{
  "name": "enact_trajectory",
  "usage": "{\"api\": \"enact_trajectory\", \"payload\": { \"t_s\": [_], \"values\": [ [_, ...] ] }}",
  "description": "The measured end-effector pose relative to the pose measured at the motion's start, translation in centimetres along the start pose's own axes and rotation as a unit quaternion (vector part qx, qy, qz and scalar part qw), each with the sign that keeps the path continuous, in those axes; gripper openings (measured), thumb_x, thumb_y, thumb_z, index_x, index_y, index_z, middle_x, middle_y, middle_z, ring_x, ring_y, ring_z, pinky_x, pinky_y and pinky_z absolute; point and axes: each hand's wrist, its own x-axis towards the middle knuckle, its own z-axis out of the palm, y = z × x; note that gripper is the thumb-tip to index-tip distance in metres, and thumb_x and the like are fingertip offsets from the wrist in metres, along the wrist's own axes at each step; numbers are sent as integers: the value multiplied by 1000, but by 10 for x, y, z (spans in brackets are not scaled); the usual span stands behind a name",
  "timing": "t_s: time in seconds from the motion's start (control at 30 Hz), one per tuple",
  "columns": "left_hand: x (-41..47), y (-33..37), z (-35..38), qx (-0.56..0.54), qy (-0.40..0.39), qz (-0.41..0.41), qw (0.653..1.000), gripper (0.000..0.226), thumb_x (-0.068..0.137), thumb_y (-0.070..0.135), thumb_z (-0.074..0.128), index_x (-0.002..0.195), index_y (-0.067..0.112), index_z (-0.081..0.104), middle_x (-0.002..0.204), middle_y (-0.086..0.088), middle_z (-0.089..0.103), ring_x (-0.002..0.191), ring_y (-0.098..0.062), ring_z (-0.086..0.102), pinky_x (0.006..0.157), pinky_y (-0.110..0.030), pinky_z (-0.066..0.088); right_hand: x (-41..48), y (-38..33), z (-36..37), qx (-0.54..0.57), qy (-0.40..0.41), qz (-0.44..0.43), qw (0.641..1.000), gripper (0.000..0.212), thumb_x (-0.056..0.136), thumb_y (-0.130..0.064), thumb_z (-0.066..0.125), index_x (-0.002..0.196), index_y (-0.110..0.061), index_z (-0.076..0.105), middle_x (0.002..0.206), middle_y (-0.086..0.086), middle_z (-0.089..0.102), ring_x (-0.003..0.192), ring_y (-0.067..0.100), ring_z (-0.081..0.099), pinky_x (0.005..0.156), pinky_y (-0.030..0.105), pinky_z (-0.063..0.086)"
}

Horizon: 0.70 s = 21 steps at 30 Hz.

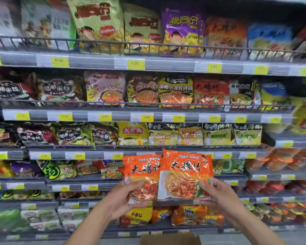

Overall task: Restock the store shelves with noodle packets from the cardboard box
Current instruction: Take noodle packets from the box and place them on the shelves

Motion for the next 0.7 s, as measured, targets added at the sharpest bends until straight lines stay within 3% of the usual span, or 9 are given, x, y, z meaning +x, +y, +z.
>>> {"api": "enact_trajectory", "payload": {
  "t_s": [0.13, 0.2, 0.27, 0.3, 0.4, 0.47, 0.53, 0.6, 0.7],
  "values": [
    [0, 13, 35, 7, -31, 8, 999, 81, 75, 3, 78, 141, 24, 36, 134, -3, 50, 106, -19, 53, 68, -57, 62, -5, -19, -26, 52, 5, 3, 999, 42, 83, -28, 75, 79, -9, 37, 127, 2, 61, 106, 14, 63, 76, 39, 62],
    [2, 26, 58, 5, -50, 13, 999, 90, 67, 0, 79, 141, 28, 36, 136, -5, 50, 110, -27, 56, 59, -53, 62, -5, -37, -43, 63, -1, 5, 998, 50, 65, -31, 87, 91, 1, 58, 116, 0, 68, 105, 22, 69, 73, 37, 62],
    [5, 41, 83, 3, -53, 38, 998, 108, 68, -5, 79, 155, 31, 25, 157, -3, 35, 128, -37, 50, 58, -52, 62, -4, -57, -60, 55, 0, -10, 998, 75, 42, -32, 101, 105, -6, 71, 105, 9, 76, 92, 28, 75, 68, 34, 61],
    [6, 52, 103, -3, -64, 57, 996, 108, 71, -8, 78, 157, 28, 24, 158, 2, 32, 122, -36, 52, 59, -55, 62, -3, -71, -72, 48, 17, -34, 998, 80, 34, -31, 103, 105, -10, 73, 100, 9, 78, 90, 29, 75, 68, 34, 61],
    [13, 79, 154, 15, -93, 101, 991, 94, 69, -10, 82, 148, 13, 38, 155, 7, 34, 102, -33, 57, 80, -63, 58, 3, -113, -107, 27, 64, -109, 992, 46, 61, -16, 95, 102, -16, 73, 86, 0, 79, 88, 29, 74, 65, 32, 60],
    [21, 97, 187, 59, -93, 139, 984, 118, 49, 2, 98, 150, 15, 37, 161, 3, 29, 127, -37, 50, 103, -63, 46, 8, -142, -130, 17, 81, -148, 986, 35, 73, -4, 85, 104, -15, 73, 88, 2, 79, 85, 24, 75, 62, 29, 60],
    [20, 113, 222, 62, -98, 171, 978, 142, 38, 5, 101, 157, 26, 26, 165, -2, 25, 130, -37, 49, 98, -59, 51, 14, -166, -154, -17, 94, -190, 977, 31, 75, -4, 84, 103, -13, 74, 85, 1, 79, 76, 12, 75, 58, 19, 56],
    [15, 126, 253, 37, -107, 188, 976, 129, 45, 1, 92, 154, 31, 30, 156, -4, 38, 109, -32, 60, 83, -54, 59, 16, -192, -174, -49, 81, -214, 972, 31, 76, -11, 84, 105, -14, 73, 87, -2, 79, 77, 7, 75, 61, 17, 54],
    [16, 142, 293, 18, -121, 210, 970, 93, 58, 1, 83, 139, 24, 44, 133, -5, 57, 105, -26, 62, 67, -47, 63, 20, -235, -203, -86, 41, -228, 969, 31, 75, -24, 85, 103, -23, 71, 93, -3, 79, 79, 7, 75, 74, 22, 55]
  ]
}}
